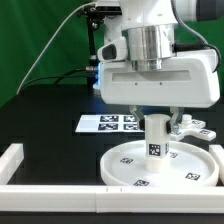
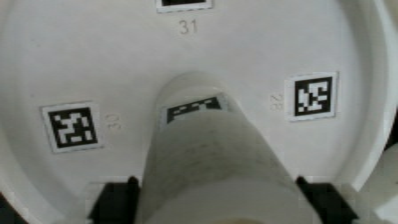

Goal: Assemble round table

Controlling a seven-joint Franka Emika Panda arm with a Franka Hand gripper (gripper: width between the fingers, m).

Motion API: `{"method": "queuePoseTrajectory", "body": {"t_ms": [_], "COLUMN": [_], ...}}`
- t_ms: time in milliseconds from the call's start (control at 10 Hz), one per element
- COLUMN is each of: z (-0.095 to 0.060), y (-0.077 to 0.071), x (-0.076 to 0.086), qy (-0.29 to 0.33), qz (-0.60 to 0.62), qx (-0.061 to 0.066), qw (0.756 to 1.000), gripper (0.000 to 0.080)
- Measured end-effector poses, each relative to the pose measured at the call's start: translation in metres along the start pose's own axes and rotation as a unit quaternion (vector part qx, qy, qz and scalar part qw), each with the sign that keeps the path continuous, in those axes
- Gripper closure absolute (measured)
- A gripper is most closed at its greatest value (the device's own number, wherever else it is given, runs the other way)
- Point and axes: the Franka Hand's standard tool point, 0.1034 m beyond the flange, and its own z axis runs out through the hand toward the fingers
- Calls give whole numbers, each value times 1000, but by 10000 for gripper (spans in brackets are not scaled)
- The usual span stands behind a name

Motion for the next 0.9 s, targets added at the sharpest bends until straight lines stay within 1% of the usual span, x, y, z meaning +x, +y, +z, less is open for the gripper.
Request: {"method": "queuePoseTrajectory", "body": {"t_ms": [200, 400, 500, 700, 800, 900], "z": [1, 1, 1, 1, 1, -2], "y": [-1, 0, 0, -1, 0, -2], "x": [-2, -2, -2, -2, -2, -4], "qy": [-1, 5, 6, 5, 5, 2], "qz": [106, 194, 217, 214, 214, 212], "qx": [-1, 1, 1, 0, 0, 1], "qw": [994, 981, 976, 977, 977, 977], "gripper": [389, 387, 387, 382, 196, 196]}}
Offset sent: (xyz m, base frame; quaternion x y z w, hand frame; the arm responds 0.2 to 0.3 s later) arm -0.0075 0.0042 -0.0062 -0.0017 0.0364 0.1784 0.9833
